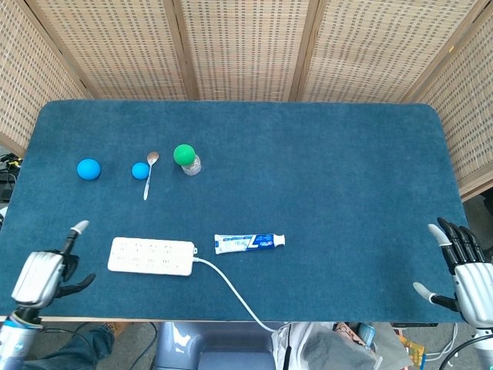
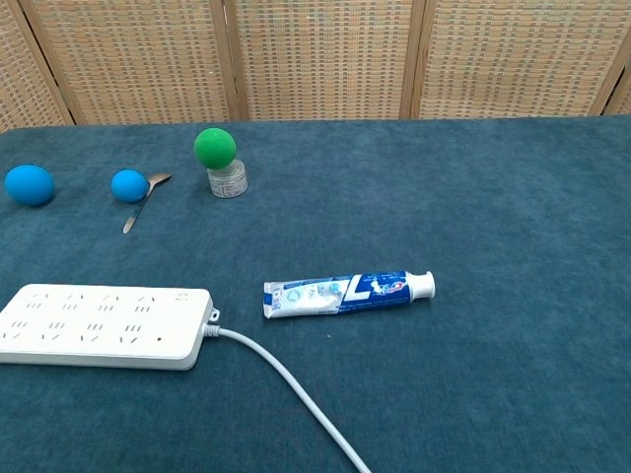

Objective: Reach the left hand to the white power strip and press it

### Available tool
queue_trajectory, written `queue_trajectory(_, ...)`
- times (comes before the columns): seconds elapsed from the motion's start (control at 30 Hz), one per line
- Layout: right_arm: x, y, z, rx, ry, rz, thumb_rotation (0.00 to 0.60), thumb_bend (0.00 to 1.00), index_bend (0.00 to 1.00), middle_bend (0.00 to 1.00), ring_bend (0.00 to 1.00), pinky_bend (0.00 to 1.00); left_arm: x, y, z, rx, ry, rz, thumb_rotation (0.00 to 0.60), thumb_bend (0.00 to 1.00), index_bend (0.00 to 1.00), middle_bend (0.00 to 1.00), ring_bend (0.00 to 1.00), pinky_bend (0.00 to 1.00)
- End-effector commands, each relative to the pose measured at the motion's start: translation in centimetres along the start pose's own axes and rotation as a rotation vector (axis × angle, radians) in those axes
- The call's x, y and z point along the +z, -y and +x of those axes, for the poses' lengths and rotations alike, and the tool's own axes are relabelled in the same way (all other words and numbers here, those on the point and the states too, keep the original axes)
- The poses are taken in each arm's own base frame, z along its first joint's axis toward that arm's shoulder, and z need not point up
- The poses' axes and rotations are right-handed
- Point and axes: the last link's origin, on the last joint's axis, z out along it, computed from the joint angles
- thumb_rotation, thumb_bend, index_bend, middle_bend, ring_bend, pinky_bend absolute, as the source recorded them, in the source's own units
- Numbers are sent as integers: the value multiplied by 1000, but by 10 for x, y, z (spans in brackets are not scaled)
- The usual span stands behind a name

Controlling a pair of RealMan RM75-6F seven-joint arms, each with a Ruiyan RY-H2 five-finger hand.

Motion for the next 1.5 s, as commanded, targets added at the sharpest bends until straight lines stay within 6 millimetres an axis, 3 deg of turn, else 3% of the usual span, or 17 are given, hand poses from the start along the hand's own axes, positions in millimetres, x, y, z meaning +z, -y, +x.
queue_trajectory(0.03, 0, 0, -1, 2, 6, 0, 600, 0, 0, 0, 0, 0, 13, -22, -31, -56, 149, -10, 600, 1000, 66, 1000, 965, 1000)
queue_trajectory(0.3, 2, -4, 0, 16, 13, -8, 600, 0, 0, 0, 0, 0, 27, -49, -59, -57, 246, -7, 600, 1000, 113, 1000, 966, 1000)
queue_trajectory(0.5, 4, -7, 1, 32, 23, -15, 600, 0, 0, 0, 0, 0, 37, -71, -84, -59, 319, -17, 600, 1000, 231, 1000, 965, 1000)
queue_trajectory(0.6, 4, -8, 0, 35, 29, -18, 600, 0, 0, 0, 0, 0, 41, -78, -93, -51, 335, -13, 600, 1000, 244, 1000, 965, 1000)
queue_trajectory(1.5, 6, -10, 0, 47, 35, -24, 600, 0, 0, 0, 0, 0, 52, -88, -120, -58, 405, 16, 600, 1000, 251, 1000, 966, 1000)
